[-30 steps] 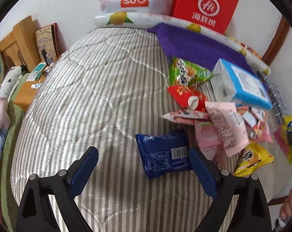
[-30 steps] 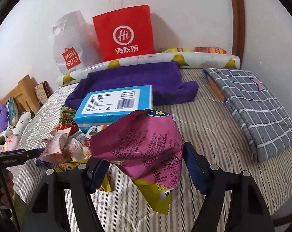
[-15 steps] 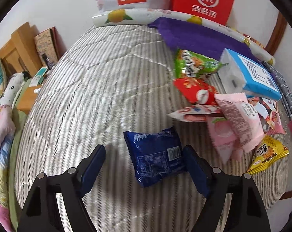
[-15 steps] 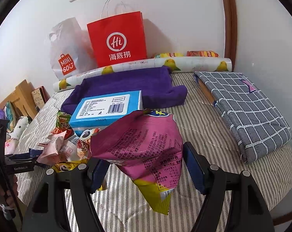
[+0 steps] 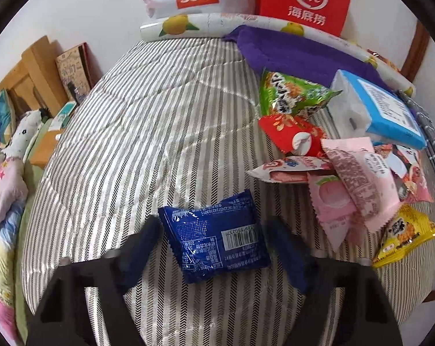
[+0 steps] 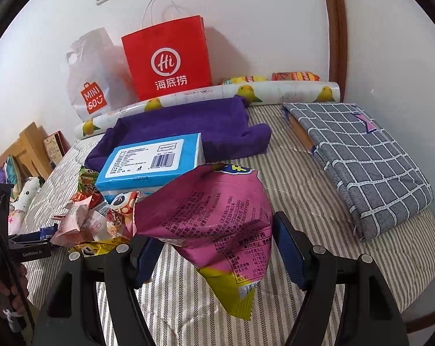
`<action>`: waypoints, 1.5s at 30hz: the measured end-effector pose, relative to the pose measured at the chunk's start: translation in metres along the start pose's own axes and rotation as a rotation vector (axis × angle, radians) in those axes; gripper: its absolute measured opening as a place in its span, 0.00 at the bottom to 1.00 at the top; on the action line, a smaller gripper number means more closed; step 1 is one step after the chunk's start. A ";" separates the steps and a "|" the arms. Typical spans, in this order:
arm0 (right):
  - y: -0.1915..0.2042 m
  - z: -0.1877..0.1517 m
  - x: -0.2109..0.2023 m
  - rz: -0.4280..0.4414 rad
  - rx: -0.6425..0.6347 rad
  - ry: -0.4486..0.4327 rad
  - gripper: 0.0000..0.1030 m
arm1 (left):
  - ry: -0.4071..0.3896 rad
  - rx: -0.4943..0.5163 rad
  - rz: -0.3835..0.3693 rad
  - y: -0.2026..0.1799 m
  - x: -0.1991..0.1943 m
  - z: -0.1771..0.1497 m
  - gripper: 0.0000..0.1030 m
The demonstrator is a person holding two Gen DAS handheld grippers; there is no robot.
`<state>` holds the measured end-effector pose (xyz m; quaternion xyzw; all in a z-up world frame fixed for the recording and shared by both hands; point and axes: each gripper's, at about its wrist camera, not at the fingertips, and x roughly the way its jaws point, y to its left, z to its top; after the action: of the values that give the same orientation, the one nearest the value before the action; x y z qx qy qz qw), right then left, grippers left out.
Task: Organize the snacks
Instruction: 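Close the left tool on the dark blue packet while the right tool lifts the pink bag, then carry the dark blue packet and pink bag over the purple towel with both tools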
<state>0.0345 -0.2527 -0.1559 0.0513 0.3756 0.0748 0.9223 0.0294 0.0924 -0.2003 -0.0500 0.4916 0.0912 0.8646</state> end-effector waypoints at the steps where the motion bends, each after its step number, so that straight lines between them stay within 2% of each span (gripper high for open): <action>1: 0.000 0.000 -0.001 -0.002 -0.001 0.000 0.70 | 0.006 -0.001 -0.006 0.001 -0.001 0.000 0.56; 3: 0.001 0.000 -0.003 -0.006 -0.004 -0.003 0.70 | 0.017 -0.009 -0.011 0.005 -0.002 0.001 0.50; 7: 0.004 0.004 -0.009 0.002 -0.005 -0.018 0.70 | 0.025 -0.043 -0.052 0.012 -0.009 0.001 0.46; 13: 0.011 0.013 -0.022 0.012 -0.021 -0.044 0.70 | -0.023 -0.047 -0.060 0.016 -0.032 0.007 0.45; 16: 0.017 0.018 -0.027 0.017 -0.034 -0.053 0.70 | -0.051 -0.045 -0.092 0.013 -0.046 0.011 0.45; 25: 0.035 0.037 -0.040 0.044 -0.072 -0.086 0.70 | -0.107 0.017 -0.197 -0.020 -0.077 0.033 0.45; 32: 0.046 0.059 -0.044 0.076 -0.083 -0.110 0.70 | -0.151 0.081 -0.272 -0.051 -0.094 0.063 0.45; 40: 0.056 0.094 -0.035 0.067 -0.113 -0.133 0.70 | -0.179 0.119 -0.301 -0.072 -0.098 0.098 0.45; 45: 0.059 0.113 -0.019 0.047 -0.132 -0.111 0.70 | -0.194 0.129 -0.297 -0.081 -0.096 0.121 0.45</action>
<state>0.0939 -0.2028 -0.0534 0.0031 0.3167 0.1183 0.9411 0.1003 0.0240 -0.0560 -0.0577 0.3981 -0.0646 0.9132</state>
